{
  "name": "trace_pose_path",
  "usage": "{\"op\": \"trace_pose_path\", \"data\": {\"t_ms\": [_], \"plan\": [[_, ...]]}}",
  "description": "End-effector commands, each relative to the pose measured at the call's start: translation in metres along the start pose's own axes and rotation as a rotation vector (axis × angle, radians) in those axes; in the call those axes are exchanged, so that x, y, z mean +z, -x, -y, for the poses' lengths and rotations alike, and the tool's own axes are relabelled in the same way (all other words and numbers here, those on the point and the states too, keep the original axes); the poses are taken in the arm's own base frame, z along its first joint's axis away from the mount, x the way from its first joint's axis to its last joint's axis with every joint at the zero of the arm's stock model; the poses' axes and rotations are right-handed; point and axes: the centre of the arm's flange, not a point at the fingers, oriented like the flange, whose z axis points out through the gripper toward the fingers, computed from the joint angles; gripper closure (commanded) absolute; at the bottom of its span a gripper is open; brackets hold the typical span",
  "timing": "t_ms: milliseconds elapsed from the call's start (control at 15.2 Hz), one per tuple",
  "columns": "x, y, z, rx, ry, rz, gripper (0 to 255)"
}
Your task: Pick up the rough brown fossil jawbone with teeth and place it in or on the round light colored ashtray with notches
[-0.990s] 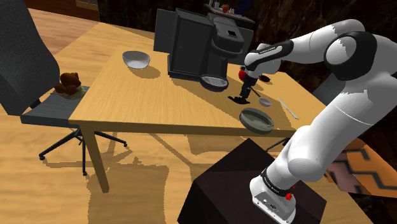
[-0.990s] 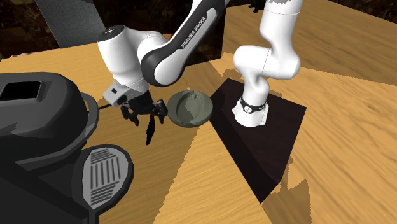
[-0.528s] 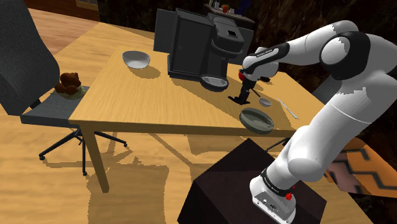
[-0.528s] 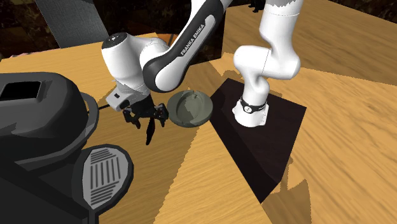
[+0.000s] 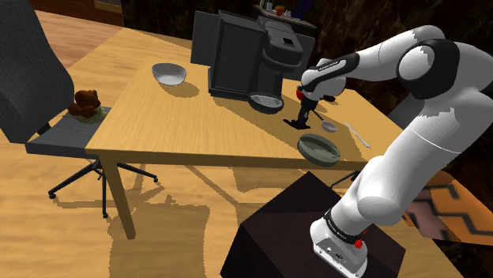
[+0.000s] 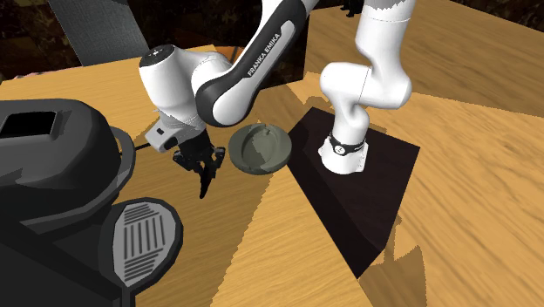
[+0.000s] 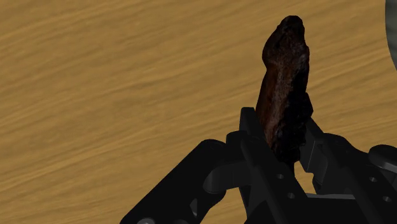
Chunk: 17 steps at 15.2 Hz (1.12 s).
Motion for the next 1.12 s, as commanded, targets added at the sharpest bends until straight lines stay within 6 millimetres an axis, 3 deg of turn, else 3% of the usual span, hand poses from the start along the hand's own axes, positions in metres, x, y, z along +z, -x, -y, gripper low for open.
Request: {"op": "trace_pose_path", "data": {"t_ms": [0, 264, 1056], "plan": [[0.0, 0.0, 0.0, 0.0, 0.0, 0.0, 255], [0.0, 0.0, 0.0, 0.0, 0.0, 0.0, 255], [-0.063, -0.001, 0.005, 0.0, 0.0, 0.0, 255]]}}
